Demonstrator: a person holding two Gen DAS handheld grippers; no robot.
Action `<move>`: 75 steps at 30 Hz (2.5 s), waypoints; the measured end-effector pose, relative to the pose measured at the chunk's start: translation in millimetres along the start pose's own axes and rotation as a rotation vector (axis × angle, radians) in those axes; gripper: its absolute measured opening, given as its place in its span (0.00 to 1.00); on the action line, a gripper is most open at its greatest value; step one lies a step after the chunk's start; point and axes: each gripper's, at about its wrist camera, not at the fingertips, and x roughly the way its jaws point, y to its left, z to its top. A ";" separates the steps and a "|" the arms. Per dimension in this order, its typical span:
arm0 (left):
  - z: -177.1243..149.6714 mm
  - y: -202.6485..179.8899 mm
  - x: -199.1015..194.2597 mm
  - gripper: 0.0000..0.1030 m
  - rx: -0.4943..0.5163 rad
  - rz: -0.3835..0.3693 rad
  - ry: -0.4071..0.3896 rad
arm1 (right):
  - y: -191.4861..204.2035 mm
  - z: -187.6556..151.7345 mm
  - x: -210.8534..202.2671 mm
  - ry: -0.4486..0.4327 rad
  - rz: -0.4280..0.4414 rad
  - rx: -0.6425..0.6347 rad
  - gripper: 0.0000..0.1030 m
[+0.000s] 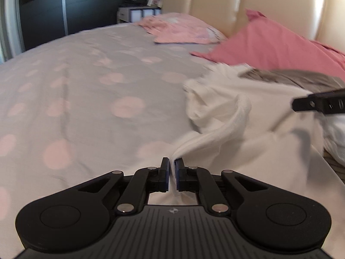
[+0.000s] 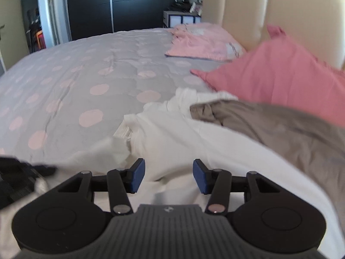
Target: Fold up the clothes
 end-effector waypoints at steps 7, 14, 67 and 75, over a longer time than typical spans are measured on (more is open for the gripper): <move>-2.4 54.4 -39.4 0.02 -0.081 0.119 -0.037 | 5.0 5.6 9.4 0.014 -0.024 -0.031 0.51; -11.1 90.6 -83.5 0.02 -0.073 0.170 -0.041 | 37.1 11.2 19.8 0.085 0.061 -0.058 0.51; -126.3 163.3 -125.6 0.32 -0.032 -0.170 0.240 | 123.7 -20.7 -12.9 0.315 0.320 -0.401 0.42; -134.8 161.6 -115.2 0.27 0.003 -0.196 0.296 | 113.7 -12.8 51.3 0.393 0.341 -0.605 0.37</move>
